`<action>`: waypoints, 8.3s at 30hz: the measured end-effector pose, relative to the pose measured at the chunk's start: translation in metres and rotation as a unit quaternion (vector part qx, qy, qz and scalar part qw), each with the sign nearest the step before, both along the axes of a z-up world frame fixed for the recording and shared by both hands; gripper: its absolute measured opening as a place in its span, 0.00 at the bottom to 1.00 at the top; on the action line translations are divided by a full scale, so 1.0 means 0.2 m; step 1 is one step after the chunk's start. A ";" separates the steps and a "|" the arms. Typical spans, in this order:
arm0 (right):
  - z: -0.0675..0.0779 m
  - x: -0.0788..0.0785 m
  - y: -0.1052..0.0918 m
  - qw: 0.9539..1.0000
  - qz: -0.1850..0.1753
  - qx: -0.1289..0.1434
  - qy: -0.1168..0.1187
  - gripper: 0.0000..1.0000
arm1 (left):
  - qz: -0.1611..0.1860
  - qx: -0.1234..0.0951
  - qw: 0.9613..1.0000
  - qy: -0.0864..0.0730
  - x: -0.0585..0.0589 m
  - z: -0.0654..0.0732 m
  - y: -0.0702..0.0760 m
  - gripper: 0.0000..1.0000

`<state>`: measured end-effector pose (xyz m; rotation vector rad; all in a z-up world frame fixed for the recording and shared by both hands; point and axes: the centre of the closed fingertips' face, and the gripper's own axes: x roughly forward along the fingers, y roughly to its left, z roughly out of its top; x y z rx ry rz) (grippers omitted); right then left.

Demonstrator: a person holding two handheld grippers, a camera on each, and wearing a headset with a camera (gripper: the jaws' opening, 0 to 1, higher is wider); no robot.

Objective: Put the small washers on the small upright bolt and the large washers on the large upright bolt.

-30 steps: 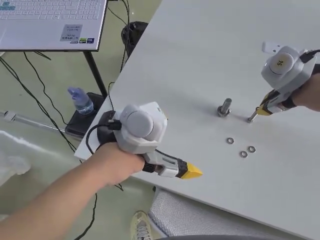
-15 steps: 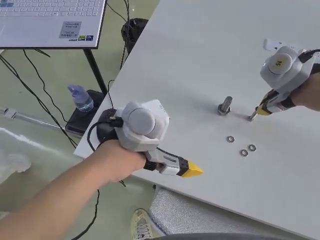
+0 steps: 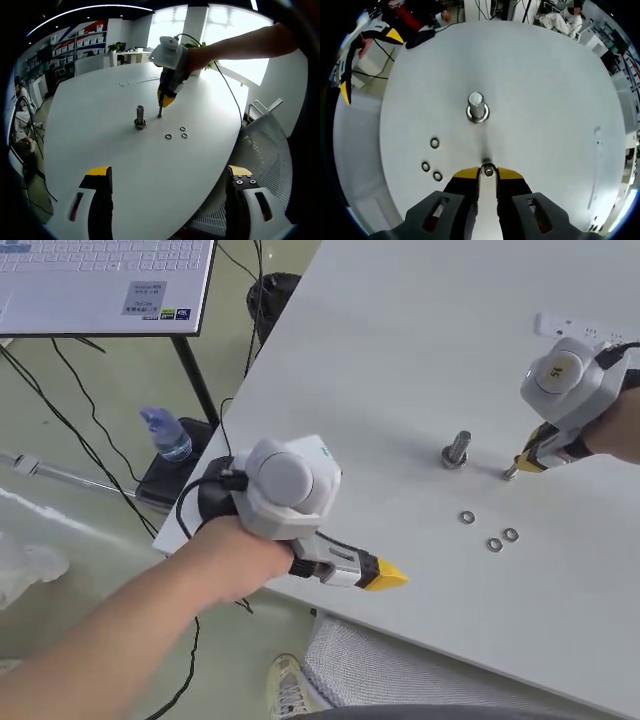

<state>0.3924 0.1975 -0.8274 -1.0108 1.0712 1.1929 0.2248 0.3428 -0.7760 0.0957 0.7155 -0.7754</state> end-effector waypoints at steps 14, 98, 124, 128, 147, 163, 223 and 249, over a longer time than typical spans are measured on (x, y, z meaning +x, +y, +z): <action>-0.08 0.00 0.00 1.000 0.002 -0.007 0.005 0.13 | -0.002 -0.001 1.000 0.004 0.01 -0.01 0.01 0.94; -0.16 -0.01 0.03 1.000 -0.011 -0.013 0.026 0.25 | 0.002 -0.002 1.000 0.010 0.01 -0.04 0.07 0.90; 0.03 -0.01 -0.01 1.000 -0.017 0.015 0.013 0.27 | -0.014 0.029 0.999 -0.014 0.01 0.02 0.05 0.94; 0.05 0.00 -0.03 1.000 -0.019 0.018 0.011 0.27 | -0.012 0.024 0.999 -0.019 0.01 0.02 0.05 0.96; 0.09 -0.15 -0.05 0.999 -0.022 0.026 0.017 0.27 | -0.015 0.034 0.999 -0.024 0.02 0.02 0.07 0.95; 0.09 -0.29 -0.06 0.999 -0.016 0.033 0.022 0.26 | -0.016 0.035 0.999 -0.026 0.02 0.03 0.05 0.94; -0.20 -0.43 -0.09 1.000 0.003 0.015 0.022 0.26 | -0.030 0.048 0.998 -0.015 0.02 -0.01 0.04 0.89; -0.21 -0.43 -0.08 1.000 0.014 0.007 0.012 0.21 | -0.032 0.043 0.998 -0.012 0.01 -0.01 0.03 0.87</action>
